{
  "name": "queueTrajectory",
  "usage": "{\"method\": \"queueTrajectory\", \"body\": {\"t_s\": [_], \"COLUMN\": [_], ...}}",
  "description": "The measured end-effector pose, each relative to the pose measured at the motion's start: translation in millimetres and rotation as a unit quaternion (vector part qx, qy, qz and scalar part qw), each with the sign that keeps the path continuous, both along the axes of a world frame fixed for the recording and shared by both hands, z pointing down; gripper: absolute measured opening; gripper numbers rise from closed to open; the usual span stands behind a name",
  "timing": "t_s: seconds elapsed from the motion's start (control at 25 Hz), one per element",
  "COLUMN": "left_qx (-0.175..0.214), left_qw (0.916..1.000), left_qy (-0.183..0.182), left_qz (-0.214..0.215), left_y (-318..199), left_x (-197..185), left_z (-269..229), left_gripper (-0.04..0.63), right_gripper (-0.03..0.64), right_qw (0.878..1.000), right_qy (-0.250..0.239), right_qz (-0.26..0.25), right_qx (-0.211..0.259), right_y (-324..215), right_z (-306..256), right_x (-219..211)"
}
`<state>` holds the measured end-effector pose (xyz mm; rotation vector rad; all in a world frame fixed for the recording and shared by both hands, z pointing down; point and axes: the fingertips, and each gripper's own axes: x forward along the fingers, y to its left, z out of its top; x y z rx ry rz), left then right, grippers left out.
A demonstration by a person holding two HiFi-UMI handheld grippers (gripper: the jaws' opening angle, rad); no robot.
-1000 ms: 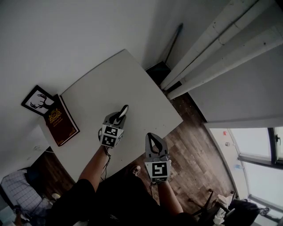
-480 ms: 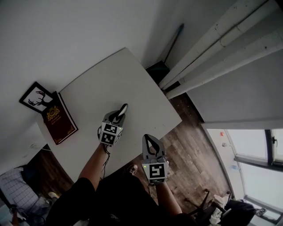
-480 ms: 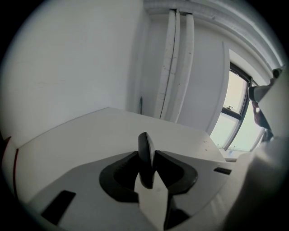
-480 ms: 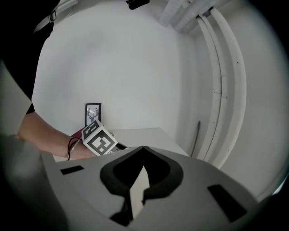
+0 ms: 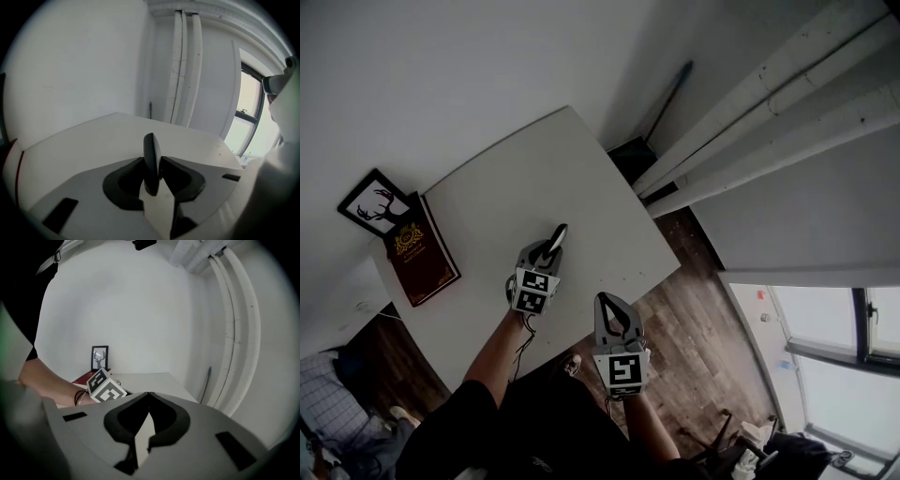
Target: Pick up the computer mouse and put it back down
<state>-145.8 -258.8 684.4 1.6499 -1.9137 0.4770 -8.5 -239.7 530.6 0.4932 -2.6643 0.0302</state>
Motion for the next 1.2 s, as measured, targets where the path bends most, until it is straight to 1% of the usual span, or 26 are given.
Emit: {"method": "queueTrajectory", "body": {"t_s": [0.16,0.36,0.44,0.56,0.64,0.72,0.88,1.0,1.2], "left_qx": [0.012,0.017,0.016,0.01,0.004,-0.005,-0.024,-0.036,-0.041], "left_qw": [0.9999,0.9995,0.9995,0.9995,0.9996,0.9996,0.9987,0.9975,0.9968], "left_qy": [0.005,0.003,0.004,0.002,-0.009,-0.02,-0.043,-0.06,-0.068], "left_qz": [-0.012,-0.025,-0.028,-0.029,-0.025,-0.018,-0.013,-0.009,-0.006], "left_y": [-0.7,-0.5,0.4,2.2,3.2,3.6,4.2,3.1,0.9], "left_x": [-2.0,-5.8,-6.0,-7.0,-9.3,-10.8,-14.3,-16.4,-18.7], "left_z": [0.3,-1.1,-0.9,2.7,3.8,3.2,5.1,7.0,7.9], "left_gripper": [0.118,0.127,0.144,0.151,0.162,0.188,0.208,0.24,0.253], "right_gripper": [0.02,0.02,0.02,0.02,0.02,0.02,0.02,0.02,0.02], "right_qw": [1.0,1.0,1.0,1.0,1.0,1.0,1.0,1.0,1.0], "right_qy": [0.007,0.002,0.003,0.007,0.008,0.006,0.008,0.01,0.014], "right_qz": [-0.001,-0.008,-0.01,-0.008,-0.005,-0.007,-0.011,-0.008,-0.006], "right_qx": [-0.004,-0.001,-0.001,-0.005,-0.01,-0.007,-0.009,-0.016,-0.019], "right_y": [1.1,1.9,1.8,1.5,1.4,1.0,0.4,0.7,-2.0], "right_z": [-1.0,6.9,7.0,6.0,5.4,10.1,13.3,13.2,12.8], "right_x": [-1.6,0.6,0.8,0.1,-1.5,-1.3,-1.7,-2.7,-5.5]}}
